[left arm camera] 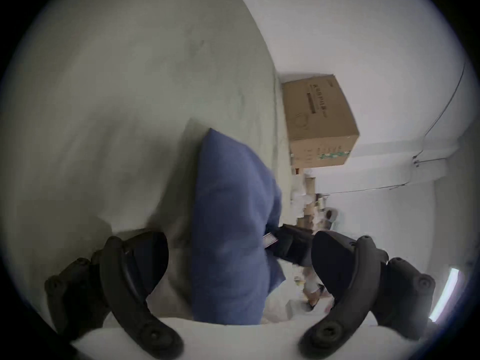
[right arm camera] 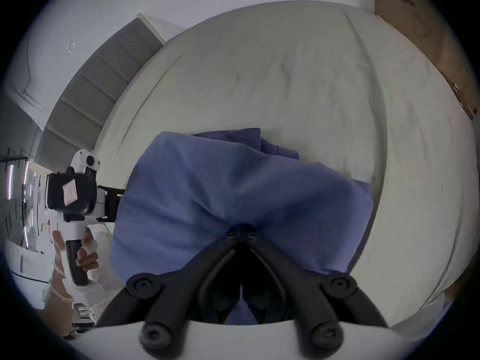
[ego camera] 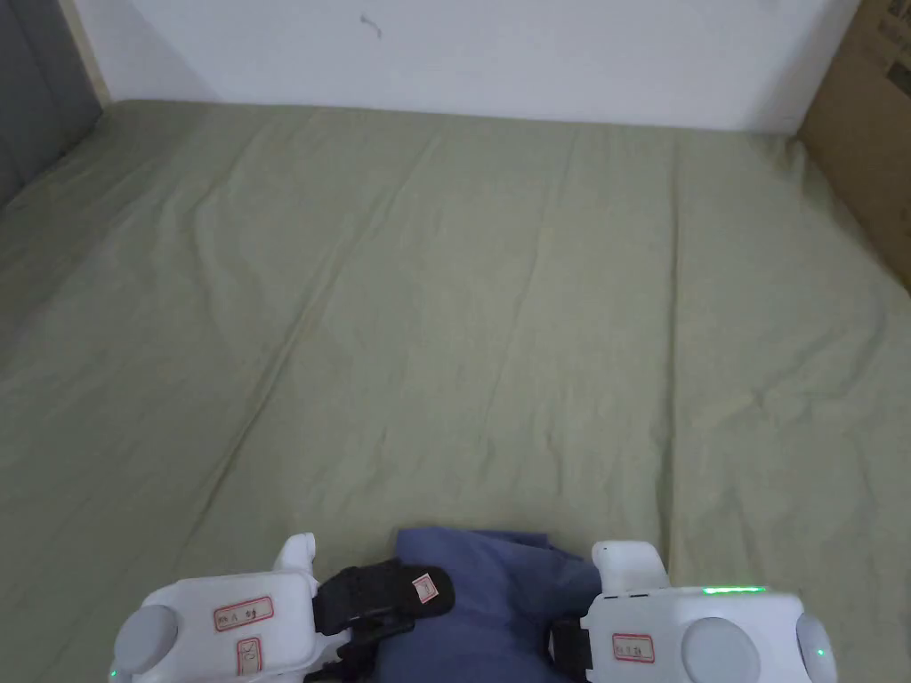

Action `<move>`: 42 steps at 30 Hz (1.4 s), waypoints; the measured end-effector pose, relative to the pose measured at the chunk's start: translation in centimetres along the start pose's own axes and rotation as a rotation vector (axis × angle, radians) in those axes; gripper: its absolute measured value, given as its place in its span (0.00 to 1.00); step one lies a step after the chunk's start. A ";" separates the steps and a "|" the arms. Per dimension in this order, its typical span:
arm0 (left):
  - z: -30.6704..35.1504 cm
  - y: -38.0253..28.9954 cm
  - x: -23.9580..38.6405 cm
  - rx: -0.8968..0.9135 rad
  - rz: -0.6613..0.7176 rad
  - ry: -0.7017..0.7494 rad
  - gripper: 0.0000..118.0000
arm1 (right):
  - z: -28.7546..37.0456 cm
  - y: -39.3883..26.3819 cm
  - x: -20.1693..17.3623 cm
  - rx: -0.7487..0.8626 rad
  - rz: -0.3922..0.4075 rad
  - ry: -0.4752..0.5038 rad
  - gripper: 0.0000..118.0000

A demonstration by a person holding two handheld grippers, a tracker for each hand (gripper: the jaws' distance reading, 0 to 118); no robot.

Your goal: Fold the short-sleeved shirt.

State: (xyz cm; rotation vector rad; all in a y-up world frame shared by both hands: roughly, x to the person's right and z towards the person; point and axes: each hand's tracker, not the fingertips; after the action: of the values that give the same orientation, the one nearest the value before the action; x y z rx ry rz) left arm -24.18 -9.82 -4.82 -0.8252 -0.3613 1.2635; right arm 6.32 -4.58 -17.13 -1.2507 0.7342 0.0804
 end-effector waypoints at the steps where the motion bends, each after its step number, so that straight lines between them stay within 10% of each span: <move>1: -0.7 0.4 -0.3 -0.053 0.007 -0.023 0.96 | -0.1 0.1 -0.2 0.000 0.005 -0.008 0.00; 3: -1.6 0.6 -0.4 -0.076 -0.005 -0.015 0.89 | 0.1 0.1 -0.6 -0.004 0.020 -0.018 0.00; 4: -2.0 0.4 -0.3 -0.080 -0.037 0.055 0.71 | 0.2 0.2 -0.7 -0.006 0.023 -0.022 0.00; 5: -2.5 0.3 -0.2 -0.061 -0.092 0.215 0.26 | 0.3 0.2 -0.8 -0.007 0.024 -0.026 0.00; 6: -2.5 0.6 -0.8 -0.092 -0.080 0.192 0.20 | 0.4 0.2 -0.6 -0.007 0.022 -0.024 0.00; 8: -1.4 0.9 -0.1 -0.092 -0.001 0.070 0.20 | 0.8 0.3 -0.8 -0.007 0.013 -0.027 0.00; 20: 11.3 7.4 3.3 -0.009 -0.245 0.450 0.20 | 3.6 -0.4 -0.8 0.059 -0.060 0.007 0.00; 31: 19.3 15.1 2.0 -0.112 -0.624 1.636 0.20 | 3.0 -0.1 0.4 0.053 -0.134 -0.044 0.00; 34: 21.4 16.6 0.1 -0.079 -0.692 1.763 0.20 | 3.0 0.0 0.5 0.056 -0.136 -0.040 0.00; 36: 22.8 17.1 0.0 -0.021 -0.624 1.729 0.39 | 2.8 0.1 0.7 0.052 -0.138 -0.043 0.00; 38: 23.7 17.2 0.4 0.015 -0.549 1.726 0.83 | 2.6 0.2 0.9 0.046 -0.140 -0.052 0.00; 42: 24.8 16.3 2.4 0.137 -0.516 1.617 0.89 | 2.5 0.1 1.4 0.047 -0.152 -0.038 0.00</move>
State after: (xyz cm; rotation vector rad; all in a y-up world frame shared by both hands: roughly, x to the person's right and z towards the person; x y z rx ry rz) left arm -51.03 2.13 -0.39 -1.2558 0.7722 -0.0950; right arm 8.51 -2.80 -17.69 -1.2531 0.6031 -0.0371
